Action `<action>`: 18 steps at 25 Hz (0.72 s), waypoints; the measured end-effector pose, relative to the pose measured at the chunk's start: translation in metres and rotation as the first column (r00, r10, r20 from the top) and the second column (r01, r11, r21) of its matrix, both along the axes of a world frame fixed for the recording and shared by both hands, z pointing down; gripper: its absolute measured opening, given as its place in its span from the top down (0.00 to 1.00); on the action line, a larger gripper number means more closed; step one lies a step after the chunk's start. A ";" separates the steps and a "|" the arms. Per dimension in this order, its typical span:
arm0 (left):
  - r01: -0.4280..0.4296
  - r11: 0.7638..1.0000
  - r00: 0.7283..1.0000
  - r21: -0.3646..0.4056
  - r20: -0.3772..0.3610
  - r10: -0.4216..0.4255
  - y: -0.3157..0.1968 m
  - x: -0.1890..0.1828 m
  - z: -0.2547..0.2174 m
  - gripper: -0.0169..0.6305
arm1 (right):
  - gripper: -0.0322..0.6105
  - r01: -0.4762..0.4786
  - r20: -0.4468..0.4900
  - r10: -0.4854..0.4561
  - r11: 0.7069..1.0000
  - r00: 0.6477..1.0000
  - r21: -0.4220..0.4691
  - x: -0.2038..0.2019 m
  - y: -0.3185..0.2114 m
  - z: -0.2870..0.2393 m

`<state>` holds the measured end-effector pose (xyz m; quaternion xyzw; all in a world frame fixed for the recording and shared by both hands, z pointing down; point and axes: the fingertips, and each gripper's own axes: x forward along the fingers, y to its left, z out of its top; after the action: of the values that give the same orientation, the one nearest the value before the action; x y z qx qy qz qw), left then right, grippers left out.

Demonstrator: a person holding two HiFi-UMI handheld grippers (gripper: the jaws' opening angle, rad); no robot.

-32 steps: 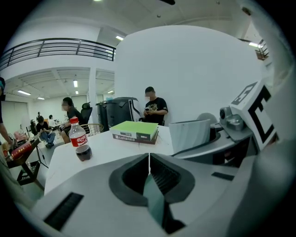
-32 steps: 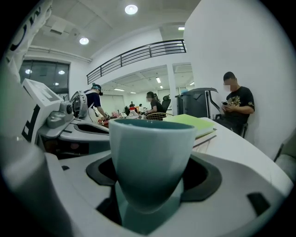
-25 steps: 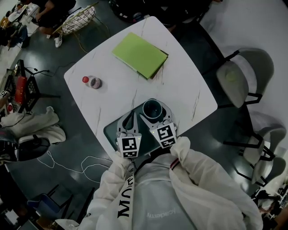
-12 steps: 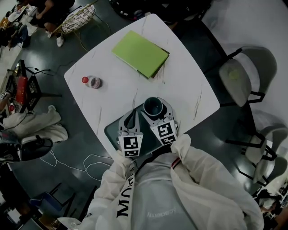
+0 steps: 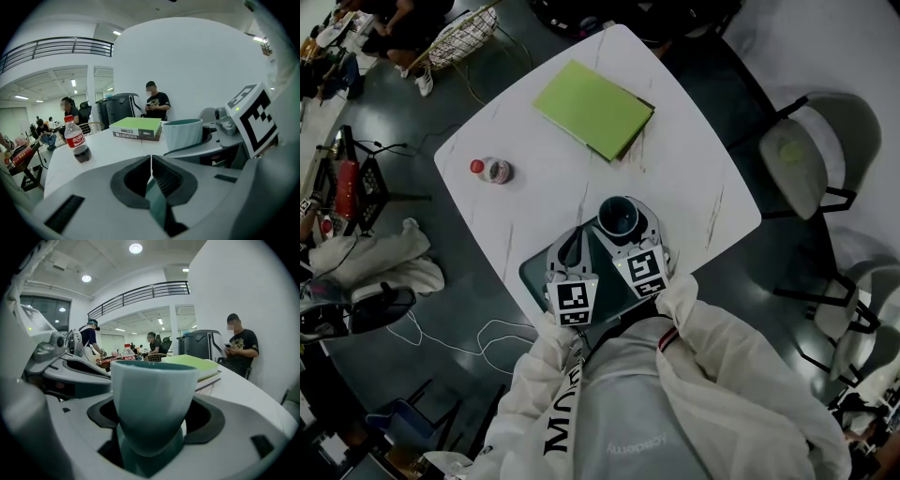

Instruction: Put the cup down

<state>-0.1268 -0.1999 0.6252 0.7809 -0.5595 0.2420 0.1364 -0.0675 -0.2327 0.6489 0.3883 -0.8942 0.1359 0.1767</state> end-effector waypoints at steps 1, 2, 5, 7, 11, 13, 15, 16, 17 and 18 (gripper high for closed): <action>0.000 1.000 1.000 -0.001 -0.001 0.000 0.000 0.000 0.000 0.95 | 0.37 0.002 0.000 -0.002 1.000 1.000 0.002 0.000 0.000 0.000; 0.001 1.000 1.000 -0.002 -0.003 -0.001 0.000 0.000 0.001 0.95 | 0.37 0.003 0.000 -0.003 1.000 1.000 0.002 0.000 0.001 0.000; 0.002 1.000 1.000 -0.003 -0.008 -0.002 0.000 0.001 0.002 0.95 | 0.37 0.006 -0.004 -0.006 1.000 1.000 -0.008 0.002 0.003 0.001; 0.001 1.000 1.000 -0.007 -0.009 -0.001 0.001 0.002 0.002 0.95 | 0.37 0.011 -0.008 -0.011 1.000 1.000 -0.015 0.003 0.005 0.002; 0.003 1.000 1.000 -0.012 -0.010 -0.003 0.003 0.002 0.001 0.95 | 0.37 0.018 -0.009 -0.018 1.000 1.000 -0.025 0.005 0.008 0.001; 0.007 1.000 1.000 -0.014 -0.009 -0.007 0.004 0.001 0.000 0.95 | 0.37 0.019 -0.010 -0.019 0.999 1.000 -0.028 0.005 0.008 0.002; 0.012 1.000 1.000 -0.017 -0.009 -0.012 0.006 -0.001 0.001 0.95 | 0.37 0.018 -0.012 -0.019 0.999 1.000 -0.029 0.006 0.009 0.002; 0.014 1.000 1.000 -0.018 -0.009 -0.014 0.007 -0.002 0.001 0.95 | 0.37 0.018 -0.013 -0.018 0.999 1.000 -0.028 0.005 0.009 0.002; 0.014 1.000 1.000 -0.020 -0.009 -0.014 0.008 -0.003 0.001 0.95 | 0.37 0.017 -0.014 -0.018 0.999 1.000 -0.028 0.005 0.010 0.002; 0.014 1.000 1.000 -0.022 -0.007 -0.014 0.009 -0.003 0.002 0.95 | 0.37 0.016 -0.015 -0.016 0.999 1.000 -0.029 0.005 0.010 0.002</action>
<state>-0.1299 -0.1909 0.6268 0.7763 -0.5618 0.2443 0.1487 -0.0625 -0.2226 0.6511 0.3797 -0.8938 0.1443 0.1901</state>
